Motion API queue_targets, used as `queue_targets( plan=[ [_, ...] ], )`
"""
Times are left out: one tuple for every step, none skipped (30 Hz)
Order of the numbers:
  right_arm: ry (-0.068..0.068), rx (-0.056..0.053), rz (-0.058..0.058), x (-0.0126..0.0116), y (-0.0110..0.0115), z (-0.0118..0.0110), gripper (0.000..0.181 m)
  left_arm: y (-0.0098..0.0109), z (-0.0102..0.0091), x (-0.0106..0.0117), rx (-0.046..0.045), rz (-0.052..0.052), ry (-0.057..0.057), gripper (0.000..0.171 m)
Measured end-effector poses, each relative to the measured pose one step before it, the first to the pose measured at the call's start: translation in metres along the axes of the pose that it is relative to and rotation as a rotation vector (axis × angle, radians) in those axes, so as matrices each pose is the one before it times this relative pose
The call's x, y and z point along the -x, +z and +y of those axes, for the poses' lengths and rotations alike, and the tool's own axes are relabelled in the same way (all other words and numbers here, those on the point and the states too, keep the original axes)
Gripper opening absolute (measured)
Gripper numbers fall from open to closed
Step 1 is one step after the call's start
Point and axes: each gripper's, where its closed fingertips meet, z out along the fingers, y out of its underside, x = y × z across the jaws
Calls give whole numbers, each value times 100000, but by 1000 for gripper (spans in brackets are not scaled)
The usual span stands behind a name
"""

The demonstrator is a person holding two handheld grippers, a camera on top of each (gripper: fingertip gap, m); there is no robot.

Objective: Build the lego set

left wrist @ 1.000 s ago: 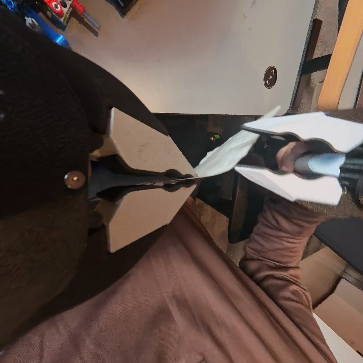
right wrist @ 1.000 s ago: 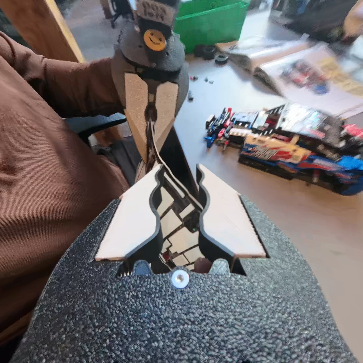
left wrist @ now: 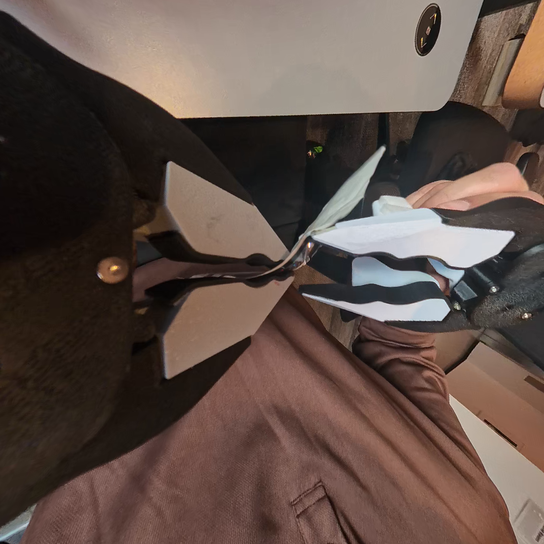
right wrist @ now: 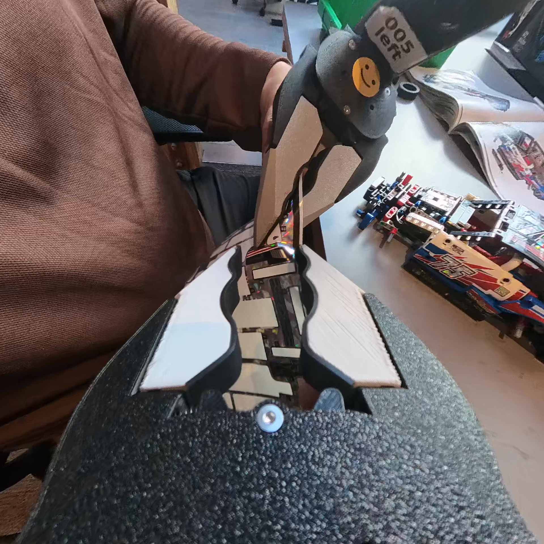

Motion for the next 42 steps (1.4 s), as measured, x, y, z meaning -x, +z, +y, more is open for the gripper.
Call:
queue_targets(
  plan=[
    [1378,85,-1333,123,122,142,35,34,-62,-52,-62,295,373,0],
    [1313,-192,-825,36,70,106,30,64,10,-67,311,163,617,0],
    [1141,-471,201,-131,9,52,26,102,72,-13,549,-525,980,0],
    [1301,-620,-24,-132,-79,28,24,88,86,6,567,-924,1326,0],
    [1727,-908,-617,-73,-134,-10,24,85,124,-41,751,-711,1313,0],
    [1833,-1138,-721,-57,-152,-78,26,71,103,-102,766,-424,1347,0],
    [1230,-771,-519,-31,-142,-42,30,29,-17,-104,158,-551,1548,0],
    [259,-298,-342,17,-89,23,30,-12,-71,-116,-65,-429,1362,0],
    [-439,24,-647,145,-25,49,31,-58,-97,-50,-154,-547,1098,0],
    [-828,363,-572,186,50,70,31,-55,-72,20,-61,-729,824,0],
    [-881,651,162,79,104,94,30,-32,-35,-3,146,-333,619,0],
    [-511,883,718,-53,119,120,30,0,25,10,340,-298,709,0],
    [-19,603,424,-73,93,105,29,50,115,76,702,-788,819,0],
    [618,87,-473,19,28,52,27,49,69,54,453,-689,907,0],
    [1124,-305,-796,27,-14,21,27,35,0,-35,-75,-385,1248,0],
    [1096,-665,-315,-49,-69,-46,27,28,15,-42,75,-621,1490,0],
    [733,-885,379,-141,-130,-85,28,26,30,-35,211,-876,1727,0],
    [380,-722,470,-118,-176,-91,33,12,18,-48,226,-940,1763,0],
    [17,-50,517,-74,-141,-25,38,-20,-86,-111,-250,-534,1428,0],
    [-387,177,391,-8,-83,16,38,-62,-131,-124,-519,-389,1110,0],
    [-586,362,-585,174,-13,46,38,-56,-85,-71,-231,-512,1002,0],
    [-784,826,-906,247,75,129,33,-43,-35,-5,59,-640,776,0],
    [-1364,996,-146,145,124,143,26,-34,29,23,322,-573,463,0],
    [-1423,638,1,118,137,94,21,-13,139,127,777,-820,-169,0],
    [-655,608,-927,206,133,114,14,-13,187,177,851,-768,-894,0],
    [421,684,-1241,163,117,132,8,-29,150,214,492,-954,-1088,0],
    [1332,429,-544,-23,105,135,6,-73,53,205,-79,-1078,-1013,0],
    [1887,155,-835,-27,62,102,5,-89,-10,186,-143,-1412,-1110,0],
    [1844,93,-1447,71,42,100,3,-140,-76,166,-36,-1865,-1059,0],
    [1457,-112,-1546,109,29,72,3,-186,-122,158,340,-2317,-474,6],
    [1395,-227,-1472,113,20,50,3,-300,-147,245,730,-3704,862,7],
    [1851,-180,-950,-4,24,30,3,-430,-274,614,722,-6991,1974,9],
    [2311,-72,-333,-151,-1,26,3,-547,-403,660,784,-8200,2945,11],
    [2541,51,-277,-204,-10,48,2,-616,-545,364,791,-7091,4022,14],
    [2896,20,-283,-255,-28,75,2,-680,-695,59,197,-5833,5273,19],
    [3246,-175,-493,-254,-46,49,1,-663,-756,-153,-244,-4563,6209,19],
    [3291,-490,-1226,-169,-67,13,0,-535,-636,-281,268,-3240,6190,21],
    [3170,-621,-1934,-48,-58,-9,1,-349,-460,-238,1129,-2399,5282,26],
    [3136,-393,-1527,-113,-43,6,0,-135,-274,-318,2056,-868,4544,31],
    [2962,-79,-762,-241,-11,23,1,59,-150,-446,2444,644,4092,33],
    [2519,193,-817,-198,10,37,1,233,-88,-537,2099,1589,4197,35],
    [1991,141,-994,-96,58,7,0,401,2,-327,2094,463,4552,35]
  ],
)
